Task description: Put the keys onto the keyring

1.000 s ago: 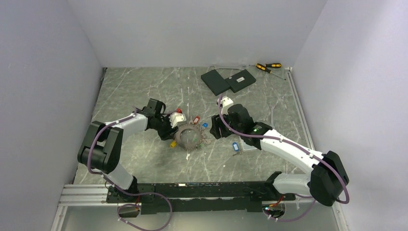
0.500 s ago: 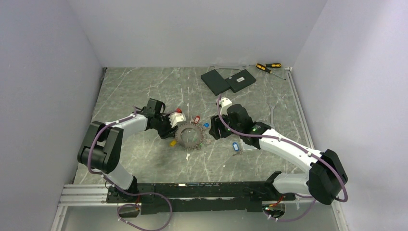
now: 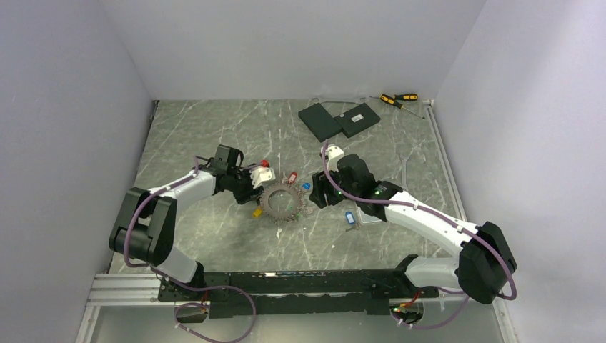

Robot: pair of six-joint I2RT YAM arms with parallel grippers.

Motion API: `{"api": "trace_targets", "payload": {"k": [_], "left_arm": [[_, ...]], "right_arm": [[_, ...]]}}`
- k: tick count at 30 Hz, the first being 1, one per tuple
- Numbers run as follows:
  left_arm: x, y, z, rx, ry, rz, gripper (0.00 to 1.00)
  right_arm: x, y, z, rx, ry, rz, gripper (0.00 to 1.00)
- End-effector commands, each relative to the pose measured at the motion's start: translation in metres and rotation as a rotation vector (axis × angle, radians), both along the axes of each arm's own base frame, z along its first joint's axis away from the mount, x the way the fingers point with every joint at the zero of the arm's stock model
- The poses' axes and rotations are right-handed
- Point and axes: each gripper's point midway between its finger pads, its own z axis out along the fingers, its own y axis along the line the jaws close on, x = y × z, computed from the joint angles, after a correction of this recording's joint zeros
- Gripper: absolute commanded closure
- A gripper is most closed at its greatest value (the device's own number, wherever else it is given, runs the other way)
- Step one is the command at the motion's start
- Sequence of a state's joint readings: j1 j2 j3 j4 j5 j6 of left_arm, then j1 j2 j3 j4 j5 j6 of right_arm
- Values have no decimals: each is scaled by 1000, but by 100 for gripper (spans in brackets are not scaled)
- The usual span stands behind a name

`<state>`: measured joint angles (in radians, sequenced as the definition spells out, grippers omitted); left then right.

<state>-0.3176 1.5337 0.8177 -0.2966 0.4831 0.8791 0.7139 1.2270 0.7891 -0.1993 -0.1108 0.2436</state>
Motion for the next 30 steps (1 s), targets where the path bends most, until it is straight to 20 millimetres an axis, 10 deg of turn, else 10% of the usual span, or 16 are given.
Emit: {"api": "trace_targets", "payload": {"k": [1,30], "left_arm": [[3,-9,8,-41,-36,-54,44],[2,-8,8,8,-38,-75,49]], "right_arm": [[5,6,11,43,-42,14,41],[2,8,10,51,-36,28,41]]}}
